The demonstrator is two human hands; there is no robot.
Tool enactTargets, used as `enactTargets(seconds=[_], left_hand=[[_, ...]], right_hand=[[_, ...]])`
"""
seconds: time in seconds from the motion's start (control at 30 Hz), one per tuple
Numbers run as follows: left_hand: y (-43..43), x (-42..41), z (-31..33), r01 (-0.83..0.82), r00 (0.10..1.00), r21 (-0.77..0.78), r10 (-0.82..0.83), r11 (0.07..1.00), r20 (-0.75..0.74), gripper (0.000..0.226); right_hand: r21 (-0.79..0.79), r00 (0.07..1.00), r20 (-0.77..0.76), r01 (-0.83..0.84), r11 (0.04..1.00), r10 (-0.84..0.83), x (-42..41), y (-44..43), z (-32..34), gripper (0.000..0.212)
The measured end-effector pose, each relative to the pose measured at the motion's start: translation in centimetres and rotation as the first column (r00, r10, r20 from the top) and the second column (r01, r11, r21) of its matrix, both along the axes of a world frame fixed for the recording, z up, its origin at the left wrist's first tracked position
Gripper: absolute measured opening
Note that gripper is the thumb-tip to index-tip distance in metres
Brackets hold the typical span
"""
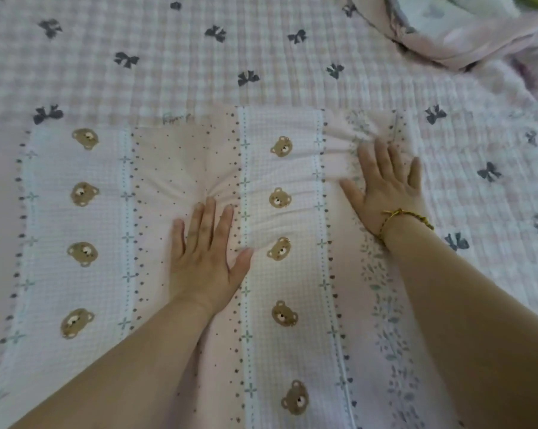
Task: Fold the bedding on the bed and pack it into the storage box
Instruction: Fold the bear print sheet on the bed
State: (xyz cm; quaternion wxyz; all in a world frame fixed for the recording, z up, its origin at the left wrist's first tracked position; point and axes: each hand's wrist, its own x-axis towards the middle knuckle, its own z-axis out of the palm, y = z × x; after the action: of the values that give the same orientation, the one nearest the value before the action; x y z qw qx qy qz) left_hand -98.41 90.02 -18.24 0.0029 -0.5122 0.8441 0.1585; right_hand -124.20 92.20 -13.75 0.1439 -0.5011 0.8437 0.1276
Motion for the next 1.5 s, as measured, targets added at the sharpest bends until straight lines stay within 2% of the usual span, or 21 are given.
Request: enactTargets(seconds=[0.1,0.2,0.27,0.3,0.47,0.53,0.6,0.7,0.77,0.83,0.93,1.0,1.07,1.2,1.3,1.4,1.5], left_hand=[[-0.3,-0.2,0.2,-0.005,1.000,0.029,0.005,1.000,0.016,0.073],[-0.9,-0.3,0.4,-0.019,0.998,0.084,0.015,0.996,0.055,0.068],[-1.1,-0.4,0.5,-0.008,0.997,0.093,0.000,0.996,0.079,0.069],[-1.0,-0.5,0.7,0.008,0.996,0.097,-0.017,0.995,0.092,0.070],[-1.7,-0.4,2.0,-0.015,0.979,0.104,-0.007,0.995,0.206,0.081],[-0.6,-0.7,3.7,-0.068,0.958,0.141,0.025,0.988,0.287,0.068],[0.7,-1.9,5.5,-0.113,0.952,0.121,0.072,0.986,0.299,0.061],[3.9,-7.1,8.4,-0.070,0.982,0.157,0.040,0.985,0.184,0.062],[6.9,-13.0,9.8,-0.017,0.998,0.294,-0.001,0.956,0.062,0.069],[10.2,-18.7,10.5,0.039,0.998,0.404,-0.055,0.914,0.030,0.077],[13.3,-23.9,9.8,0.108,0.971,0.455,-0.193,0.884,0.144,0.087],[13.9,-25.5,8.9,0.054,0.955,0.437,-0.174,0.898,0.240,0.087],[13.7,-25.9,8.4,-0.010,0.955,0.404,-0.110,0.915,0.274,0.082],[13.1,-25.1,8.8,-0.025,0.982,0.375,-0.048,0.927,0.183,0.061],[12.0,-23.2,10.4,-0.013,0.992,0.395,-0.036,0.918,0.118,0.060],[10.8,-20.4,12.3,0.008,0.999,0.444,0.008,0.896,-0.034,0.060],[9.4,-16.2,14.3,0.045,0.986,0.430,0.029,0.902,-0.164,0.058]], right_hand=[[-0.072,0.983,0.056,0.176,0.982,-0.173,-0.3,0.0,0.0,0.066],[-0.209,0.886,0.248,0.445,0.871,-0.393,0.2,1.5,0.3,0.068],[-0.253,0.817,0.366,0.549,0.797,-0.446,0.1,3.6,1.1,0.067],[-0.244,0.799,0.405,0.564,0.789,-0.445,0.2,5.2,1.7,0.066],[-0.159,0.738,0.548,0.554,0.817,-0.394,2.7,12.4,4.1,0.069],[-0.122,0.716,0.559,0.571,0.812,-0.419,4.0,15.3,4.5,0.070],[-0.098,0.725,0.534,0.564,0.820,-0.435,5.0,17.6,4.6,0.072],[-0.056,0.745,0.465,0.564,0.824,-0.478,6.6,20.4,4.9,0.076],[-0.054,0.716,0.469,0.608,0.792,-0.517,7.2,22.3,5.3,0.078],[-0.044,0.687,0.491,0.634,0.772,-0.536,7.5,23.7,5.6,0.080],[-0.064,0.680,0.524,0.631,0.773,-0.512,7.2,25.3,5.6,0.078],[-0.083,0.679,0.571,0.606,0.791,-0.461,6.6,26.1,5.4,0.074],[-0.098,0.669,0.618,0.587,0.804,-0.413,6.2,26.6,5.5,0.072],[-0.135,0.658,0.671,0.561,0.817,-0.341,5.9,27.1,5.9,0.070],[-0.146,0.656,0.709,0.495,0.856,-0.259,6.6,26.9,7.2,0.070],[-0.156,0.684,0.711,0.381,0.911,-0.165,8.8,26.4,9.3,0.066],[-0.146,0.684,0.721,0.307,0.940,-0.111,11.5,25.8,11.7,0.062]])
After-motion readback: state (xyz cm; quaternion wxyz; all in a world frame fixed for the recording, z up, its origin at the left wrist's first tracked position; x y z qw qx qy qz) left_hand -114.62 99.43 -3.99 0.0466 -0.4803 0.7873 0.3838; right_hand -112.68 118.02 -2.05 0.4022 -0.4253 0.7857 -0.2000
